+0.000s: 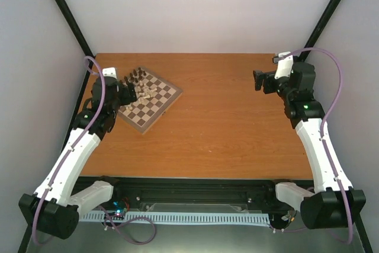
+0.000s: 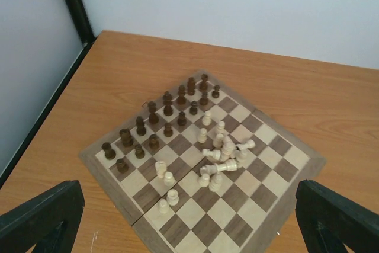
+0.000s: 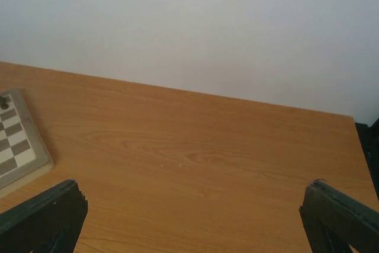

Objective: Set up the chess pieces on the board

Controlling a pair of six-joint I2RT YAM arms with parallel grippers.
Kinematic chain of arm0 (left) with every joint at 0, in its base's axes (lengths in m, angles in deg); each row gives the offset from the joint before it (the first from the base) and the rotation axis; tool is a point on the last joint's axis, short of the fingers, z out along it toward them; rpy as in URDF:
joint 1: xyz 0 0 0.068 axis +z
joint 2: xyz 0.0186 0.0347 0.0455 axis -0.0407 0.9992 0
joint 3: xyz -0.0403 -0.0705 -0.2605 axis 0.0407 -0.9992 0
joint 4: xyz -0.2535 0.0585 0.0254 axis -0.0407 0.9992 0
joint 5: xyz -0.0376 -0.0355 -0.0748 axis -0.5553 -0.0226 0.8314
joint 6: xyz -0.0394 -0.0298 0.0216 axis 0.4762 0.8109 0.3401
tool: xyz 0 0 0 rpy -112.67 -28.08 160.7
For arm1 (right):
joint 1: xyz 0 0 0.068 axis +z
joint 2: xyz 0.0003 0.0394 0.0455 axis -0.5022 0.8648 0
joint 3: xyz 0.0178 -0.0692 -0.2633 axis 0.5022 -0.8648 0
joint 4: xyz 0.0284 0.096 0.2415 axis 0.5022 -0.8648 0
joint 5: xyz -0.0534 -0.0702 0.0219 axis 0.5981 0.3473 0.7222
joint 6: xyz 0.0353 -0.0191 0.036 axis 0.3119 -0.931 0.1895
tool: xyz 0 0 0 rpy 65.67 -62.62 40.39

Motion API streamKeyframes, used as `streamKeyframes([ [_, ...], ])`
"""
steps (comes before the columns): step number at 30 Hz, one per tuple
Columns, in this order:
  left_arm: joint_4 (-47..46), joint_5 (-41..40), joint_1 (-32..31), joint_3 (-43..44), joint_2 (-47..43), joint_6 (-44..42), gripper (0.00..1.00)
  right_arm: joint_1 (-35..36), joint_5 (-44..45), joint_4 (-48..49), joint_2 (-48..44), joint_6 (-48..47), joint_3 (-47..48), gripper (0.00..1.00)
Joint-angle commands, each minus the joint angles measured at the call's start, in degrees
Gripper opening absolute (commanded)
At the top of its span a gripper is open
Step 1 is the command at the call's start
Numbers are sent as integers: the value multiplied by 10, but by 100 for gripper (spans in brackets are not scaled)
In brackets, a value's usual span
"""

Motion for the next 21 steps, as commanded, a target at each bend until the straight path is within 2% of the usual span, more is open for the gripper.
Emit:
streamKeyframes([
  [1,-6,-59,31,8,30,94,100,-9,3,26,31,2,-13,100],
  [5,-6,-68,56,14,55,112,100,-14,-50,20,78,-39,-4,100],
  [8,2,-43,72,28,67,117,100,-17,-87,2,139,-52,24,100],
  [10,18,-20,79,37,74,120,95,-17,-113,-17,185,-60,51,100],
  [16,89,74,95,47,100,146,72,-6,-176,-53,325,-85,139,95],
  [21,107,151,99,8,83,170,66,20,-210,-94,448,-100,240,83],
])
